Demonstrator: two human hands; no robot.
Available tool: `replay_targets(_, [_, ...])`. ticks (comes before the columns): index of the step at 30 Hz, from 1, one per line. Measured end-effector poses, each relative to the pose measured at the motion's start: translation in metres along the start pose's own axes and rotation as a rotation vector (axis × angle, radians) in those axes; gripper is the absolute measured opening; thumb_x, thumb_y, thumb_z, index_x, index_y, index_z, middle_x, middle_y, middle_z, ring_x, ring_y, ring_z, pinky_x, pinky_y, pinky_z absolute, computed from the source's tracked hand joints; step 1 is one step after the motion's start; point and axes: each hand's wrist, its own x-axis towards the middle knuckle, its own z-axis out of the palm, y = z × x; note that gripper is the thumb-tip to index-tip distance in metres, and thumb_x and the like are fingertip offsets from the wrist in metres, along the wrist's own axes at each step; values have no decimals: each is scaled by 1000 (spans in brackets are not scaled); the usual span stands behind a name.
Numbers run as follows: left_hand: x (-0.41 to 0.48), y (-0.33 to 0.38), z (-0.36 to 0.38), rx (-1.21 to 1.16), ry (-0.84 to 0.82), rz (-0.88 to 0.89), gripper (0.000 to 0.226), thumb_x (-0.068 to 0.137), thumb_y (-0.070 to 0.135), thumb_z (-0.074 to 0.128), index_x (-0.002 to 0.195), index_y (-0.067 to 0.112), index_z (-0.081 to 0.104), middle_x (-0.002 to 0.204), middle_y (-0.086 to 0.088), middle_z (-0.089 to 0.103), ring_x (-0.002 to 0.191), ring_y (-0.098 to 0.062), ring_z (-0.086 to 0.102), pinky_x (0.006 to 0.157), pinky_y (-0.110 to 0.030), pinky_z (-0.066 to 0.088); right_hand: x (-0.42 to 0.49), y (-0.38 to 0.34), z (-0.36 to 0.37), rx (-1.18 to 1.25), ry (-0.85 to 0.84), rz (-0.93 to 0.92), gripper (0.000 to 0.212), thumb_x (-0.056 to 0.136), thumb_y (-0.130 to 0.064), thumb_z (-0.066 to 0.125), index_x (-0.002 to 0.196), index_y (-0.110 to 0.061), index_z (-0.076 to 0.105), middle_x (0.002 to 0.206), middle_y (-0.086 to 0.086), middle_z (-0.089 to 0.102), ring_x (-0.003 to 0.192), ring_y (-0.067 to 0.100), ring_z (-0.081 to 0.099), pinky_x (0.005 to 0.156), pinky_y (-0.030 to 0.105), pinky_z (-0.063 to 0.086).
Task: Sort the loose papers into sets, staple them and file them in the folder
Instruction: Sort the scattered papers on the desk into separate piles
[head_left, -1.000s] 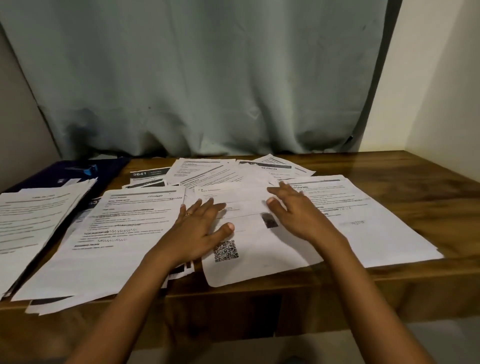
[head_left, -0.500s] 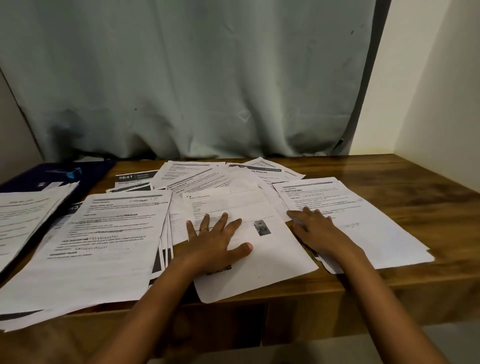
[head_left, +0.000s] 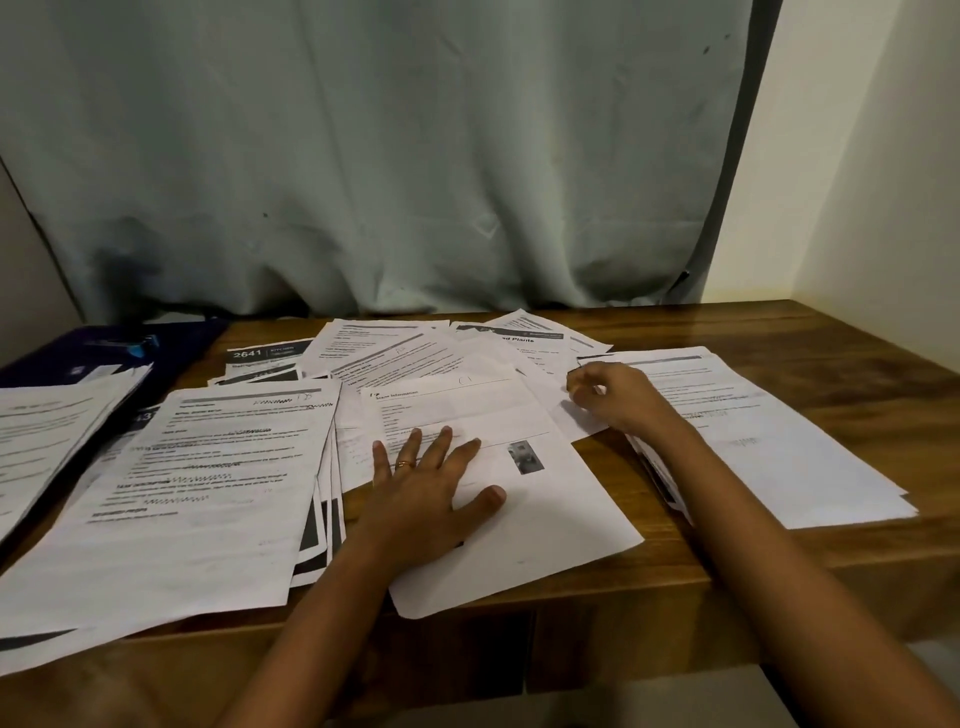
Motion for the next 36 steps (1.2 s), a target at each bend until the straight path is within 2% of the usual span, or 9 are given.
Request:
replay_targets(8, [-4, -1, -9, -34, -34, -37, 83, 80, 81, 13, 151, 38, 7, 161, 4, -1, 147, -25, -9, 116, -55, -10, 42, -22, 36, -159, -92, 106, 47, 87, -40, 65, 121, -9, 58, 124, 11, 60, 109, 25, 55, 92, 33, 46])
replay_targets(14, [-4, 0, -9, -29, -39, -37, 80, 83, 76, 20, 151, 36, 7, 161, 3, 0, 148, -25, -8, 116, -54, -10, 54, -26, 31, -187, -161, 239, 68, 83, -43, 70, 134, -7, 43, 139, 13, 47, 123, 29, 47, 95, 36, 42])
replay_targets(17, [-4, -1, -9, -31, -26, -36, 79, 85, 75, 23, 151, 36, 8, 161, 3, 1, 148, -24, -7, 116, -54, -10, 55, -28, 29, -147, -147, 267, 69, 81, -39, 72, 134, -6, 42, 138, 13, 47, 122, 29, 48, 97, 36, 42])
replay_targets(20, [-3, -2, -8, -39, -24, -36, 78, 85, 75, 25, 151, 36, 9, 161, 3, 2, 148, -24, -5, 116, -53, -10, 55, -27, 32, -111, -93, 274, 59, 79, -37, 75, 122, -4, 54, 126, 13, 57, 108, 25, 54, 87, 32, 44])
replay_targets(22, [-2, -2, -9, -41, -23, -39, 78, 85, 75, 25, 150, 37, 9, 161, 3, 2, 148, -24, -5, 116, -53, -11, 54, -25, 34, -22, -27, 272, 43, 78, -31, 77, 106, -2, 63, 110, 13, 64, 93, 23, 57, 79, 29, 45])
replay_targets(26, [-1, -4, -9, -61, -17, -38, 82, 82, 79, 25, 150, 37, 11, 161, 3, 4, 148, -24, -4, 116, -52, -11, 49, -20, 32, 287, 190, 296, 19, 82, -19, 73, 88, -5, 63, 95, 15, 68, 85, 26, 65, 80, 32, 52])
replay_targets(31, [-1, -5, -8, -87, -6, -43, 88, 73, 80, 18, 150, 37, 14, 161, 3, 6, 148, -24, -2, 116, -51, -11, 39, 0, 3, 631, 512, 386, 19, 91, -18, 61, 107, -11, 54, 112, 11, 58, 97, 24, 57, 83, 33, 55])
replay_targets(34, [0, -4, -8, -91, -3, -49, 91, 70, 83, 15, 150, 38, 15, 161, 4, 7, 148, -23, -1, 116, -51, -9, 29, 16, -13, 807, 464, 541, 40, 88, -22, 67, 120, -10, 47, 112, 6, 55, 95, 23, 57, 58, 26, 52])
replay_targets(36, [0, -3, -8, -98, -3, -48, 93, 68, 85, 15, 149, 38, 16, 161, 4, 8, 148, -24, 0, 116, -51, -9, 22, 27, -20, 898, 310, 645, 37, 82, -22, 74, 108, -10, 51, 109, 5, 62, 88, 23, 65, 55, 30, 53])
